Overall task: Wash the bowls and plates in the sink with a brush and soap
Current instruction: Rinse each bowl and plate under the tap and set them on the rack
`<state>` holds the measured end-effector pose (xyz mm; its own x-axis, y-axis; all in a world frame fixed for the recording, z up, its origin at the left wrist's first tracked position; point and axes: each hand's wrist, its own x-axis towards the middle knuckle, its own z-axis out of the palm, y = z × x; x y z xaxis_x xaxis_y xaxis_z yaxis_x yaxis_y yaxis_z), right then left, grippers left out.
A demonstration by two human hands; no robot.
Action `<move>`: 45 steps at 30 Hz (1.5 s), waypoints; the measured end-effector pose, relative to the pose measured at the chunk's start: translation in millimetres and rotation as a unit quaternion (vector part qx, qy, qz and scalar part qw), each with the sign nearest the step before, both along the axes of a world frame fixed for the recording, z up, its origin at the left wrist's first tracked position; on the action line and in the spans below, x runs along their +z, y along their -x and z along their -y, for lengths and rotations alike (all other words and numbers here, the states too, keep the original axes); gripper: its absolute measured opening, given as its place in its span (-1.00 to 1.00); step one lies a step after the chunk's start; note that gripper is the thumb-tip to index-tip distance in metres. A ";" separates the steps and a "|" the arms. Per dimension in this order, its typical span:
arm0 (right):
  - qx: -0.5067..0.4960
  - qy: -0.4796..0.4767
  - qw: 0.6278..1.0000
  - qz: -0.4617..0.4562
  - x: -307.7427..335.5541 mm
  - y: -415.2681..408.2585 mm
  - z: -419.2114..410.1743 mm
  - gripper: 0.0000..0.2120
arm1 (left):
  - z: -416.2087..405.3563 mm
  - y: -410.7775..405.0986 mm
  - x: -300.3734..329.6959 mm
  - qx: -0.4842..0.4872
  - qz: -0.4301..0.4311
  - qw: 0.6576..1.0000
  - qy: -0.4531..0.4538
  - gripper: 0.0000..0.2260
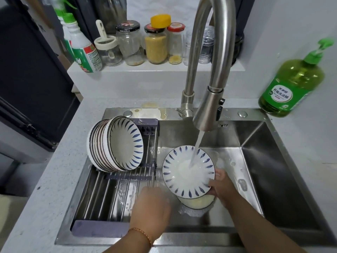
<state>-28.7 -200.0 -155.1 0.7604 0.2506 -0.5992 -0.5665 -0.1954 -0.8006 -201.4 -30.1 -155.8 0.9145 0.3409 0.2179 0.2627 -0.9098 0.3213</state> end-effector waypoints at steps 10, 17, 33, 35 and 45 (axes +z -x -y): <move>-0.036 0.019 0.999 0.028 37.7 18.3 23.8 -0.62 | -2.5 2.3 2.4 -0.005 0.009 0.997 0.076 -0.81; -0.031 -0.037 0.999 0.017 58.2 29.6 31.8 -0.59 | 12.7 -30.5 45.8 0.188 0.026 0.799 0.570 -0.92; 0.380 0.374 0.711 0.459 96.0 38.9 33.6 -0.20 | 31.3 -69.3 60.2 0.157 0.080 0.435 0.883 -0.56; 0.428 0.343 0.689 0.474 101.1 47.5 29.7 -0.13 | 30.0 -69.4 56.6 0.147 0.078 0.440 0.882 -0.55; 0.519 0.190 0.759 0.344 83.3 29.8 -26.0 -0.49 | 36.0 -70.2 55.7 0.129 0.028 0.509 0.851 -0.47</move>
<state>-58.5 -174.0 -71.8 0.4371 0.8371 -0.3289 0.5768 -0.5415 -0.6116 -131.2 -66.1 -100.1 0.8005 0.1862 -0.5697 0.2505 0.7596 0.6003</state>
